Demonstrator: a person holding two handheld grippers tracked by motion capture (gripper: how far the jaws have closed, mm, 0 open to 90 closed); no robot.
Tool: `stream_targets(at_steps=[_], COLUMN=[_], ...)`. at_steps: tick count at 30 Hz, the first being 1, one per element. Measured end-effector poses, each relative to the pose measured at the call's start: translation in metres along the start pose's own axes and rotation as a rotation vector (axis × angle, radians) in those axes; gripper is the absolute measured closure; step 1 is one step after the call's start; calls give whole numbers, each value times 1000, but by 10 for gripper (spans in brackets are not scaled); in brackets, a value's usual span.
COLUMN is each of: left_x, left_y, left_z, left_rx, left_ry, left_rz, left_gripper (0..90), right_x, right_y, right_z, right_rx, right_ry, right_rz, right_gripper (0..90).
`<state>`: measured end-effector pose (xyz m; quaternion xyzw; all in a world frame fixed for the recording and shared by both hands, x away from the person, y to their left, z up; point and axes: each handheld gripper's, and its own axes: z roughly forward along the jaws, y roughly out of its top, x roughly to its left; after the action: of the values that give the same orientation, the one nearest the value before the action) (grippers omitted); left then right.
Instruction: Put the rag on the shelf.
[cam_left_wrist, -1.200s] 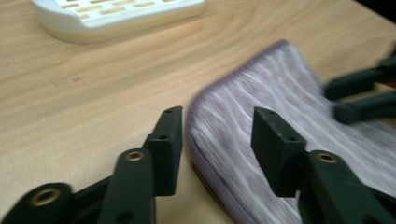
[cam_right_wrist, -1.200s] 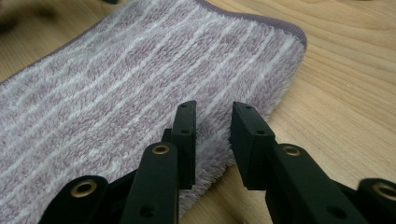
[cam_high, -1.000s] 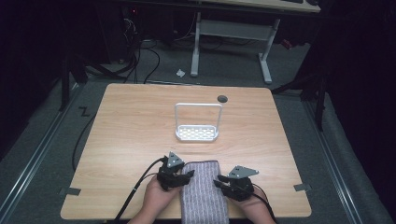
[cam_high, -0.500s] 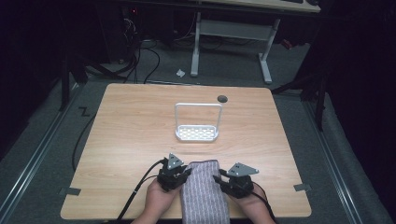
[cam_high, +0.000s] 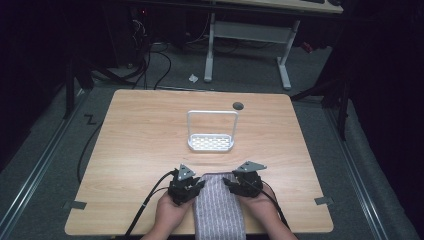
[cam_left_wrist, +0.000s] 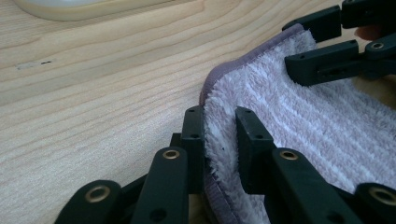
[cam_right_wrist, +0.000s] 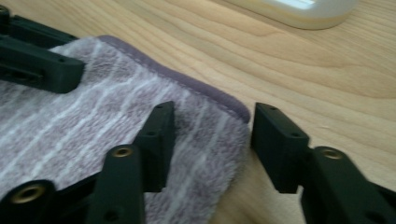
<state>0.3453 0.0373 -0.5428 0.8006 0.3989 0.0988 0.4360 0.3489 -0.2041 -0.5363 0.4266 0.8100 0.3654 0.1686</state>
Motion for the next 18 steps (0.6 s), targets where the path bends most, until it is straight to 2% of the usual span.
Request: stream_targets(at_steps=[3, 5, 7, 10, 18], left_x=[-1, -1, -2, -4, -5], left_y=[0, 0, -1, -3, -5], left_z=[0, -1, -2, -5, -12], left_rx=[0, 3, -14, -42, -97], left_ry=[4, 4, 7, 14, 29], left_rz=[4, 10, 18, 34, 35], left_gripper=[753, 757, 765, 767, 767], right_x=[6, 8, 12, 16, 24], right_y=[-3, -4, -5, -5, -6], right_z=[-1, -2, -3, -7, -13], right_rx=[-9, -17, -26, -53, -123], right_ry=[0, 7, -5, -13, -43], right_rz=[-15, -22, -42, -45, -44], right_gripper=[647, 752, 805, 818, 818])
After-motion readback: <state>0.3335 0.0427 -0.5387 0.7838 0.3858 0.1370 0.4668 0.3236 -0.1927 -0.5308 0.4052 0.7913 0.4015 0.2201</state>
